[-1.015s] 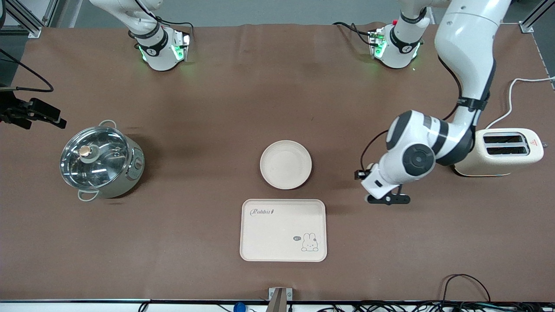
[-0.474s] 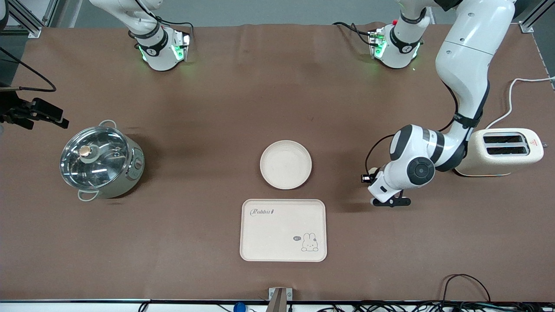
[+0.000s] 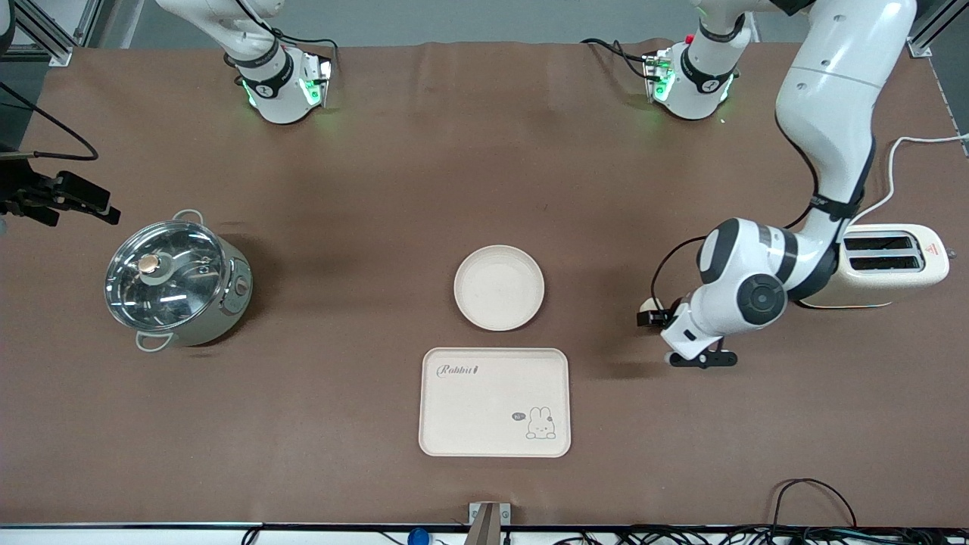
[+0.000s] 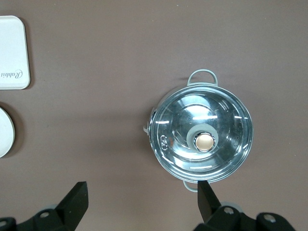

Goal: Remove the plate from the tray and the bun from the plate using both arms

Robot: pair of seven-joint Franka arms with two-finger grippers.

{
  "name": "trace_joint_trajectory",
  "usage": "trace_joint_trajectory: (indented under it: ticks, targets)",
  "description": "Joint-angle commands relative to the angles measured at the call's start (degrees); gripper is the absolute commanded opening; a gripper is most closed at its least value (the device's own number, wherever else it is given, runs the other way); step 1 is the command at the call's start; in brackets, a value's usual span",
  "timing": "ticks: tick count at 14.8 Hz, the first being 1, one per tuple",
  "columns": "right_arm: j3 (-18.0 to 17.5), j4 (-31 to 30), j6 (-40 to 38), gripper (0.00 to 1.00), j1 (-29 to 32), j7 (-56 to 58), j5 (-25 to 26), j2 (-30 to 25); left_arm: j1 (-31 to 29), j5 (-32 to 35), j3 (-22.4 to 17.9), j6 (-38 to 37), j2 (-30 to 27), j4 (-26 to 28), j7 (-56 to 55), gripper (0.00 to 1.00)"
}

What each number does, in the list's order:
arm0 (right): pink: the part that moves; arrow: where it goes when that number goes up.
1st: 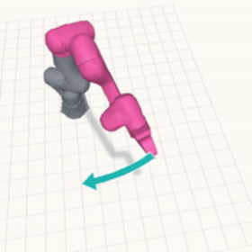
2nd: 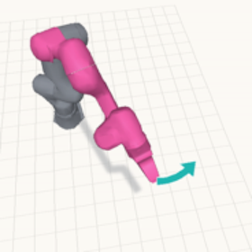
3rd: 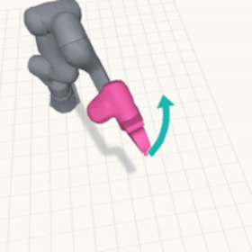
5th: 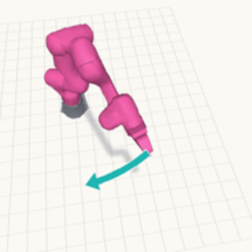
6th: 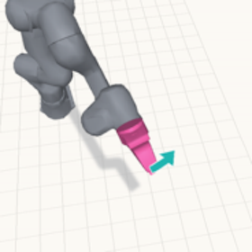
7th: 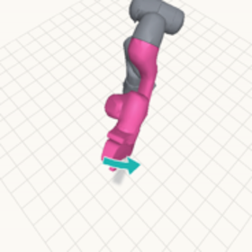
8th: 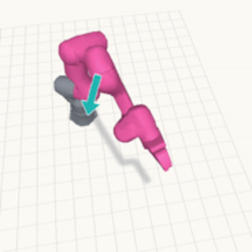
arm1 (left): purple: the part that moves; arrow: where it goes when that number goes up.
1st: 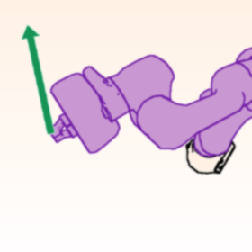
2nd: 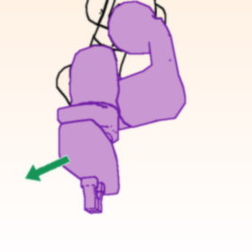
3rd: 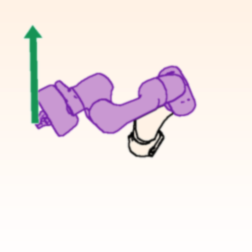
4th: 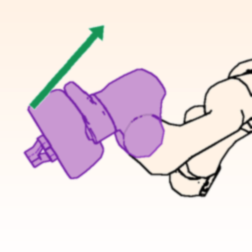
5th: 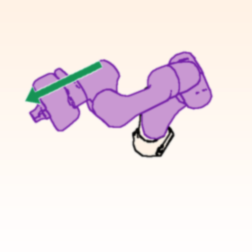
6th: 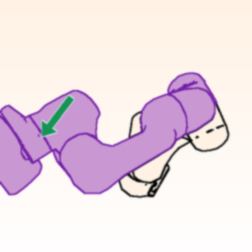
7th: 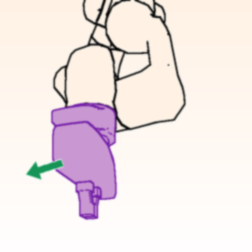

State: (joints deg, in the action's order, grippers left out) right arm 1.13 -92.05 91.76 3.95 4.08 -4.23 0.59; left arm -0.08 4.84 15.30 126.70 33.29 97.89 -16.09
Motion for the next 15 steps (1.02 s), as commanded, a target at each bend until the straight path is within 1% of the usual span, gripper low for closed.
trace_joint_trajectory:
  ticks: [1,4,6,7,9,11,13,14,15]
  targets:
    - [-0.08,-0.5,0.0,1.0,-0.25,0.13,0.89,-0.5,-0.45,0.16,0.35,-9.76,-11.9,-1.54,0.62,1.0]
    - [-0.08,-0.5,0.0,1.0,-0.25,0.13,0.89,-0.5,-0.54,0.17,-0.09,-26.63,-17.98,-10.06,0.62,1.0]
    - [-0.08,-0.5,0.0,1.0,-0.25,0.13,0.89,-0.5,-0.62,0.25,-0.27,-33.77,-21.67,-14.2,0.62,1.0]
    - [-0.08,-0.5,0.0,1.0,-0.25,0.13,0.89,-0.5,-0.71,0.25,-0.44,-36.15,-24.21,-14.92,0.88,1.0]
    - [-0.08,-0.5,0.09,1.0,-0.25,0.13,0.89,-0.5,-3.07,0.08,-0.71,-37.75,-28.26,-14.84,3.77,1.0]
    - [-0.08,-0.5,0.09,1.0,-0.25,0.13,0.89,-0.5,-3.7,-0.1,-0.79,-39.76,-29.94,-14.75,7.63,1.0]
    - [-0.08,-0.5,0.09,1.0,-0.25,0.13,0.89,-0.5,-4.93,-0.62,-0.79,-42.58,-30.12,-15.1,9.58,1.0]
    - [-0.08,-0.5,0.09,1.0,-0.25,0.13,0.89,-0.5,-4.24,-1.67,-3.58,-41.98,-30.3,-15.01,10.45,1.0]
    - [-0.08,-0.5,0.09,1.0,-0.17,0.13,0.89,-0.5,-0.84,-3.85,-8.13,-41.54,-31.52,-14.58,11.86,1.0]
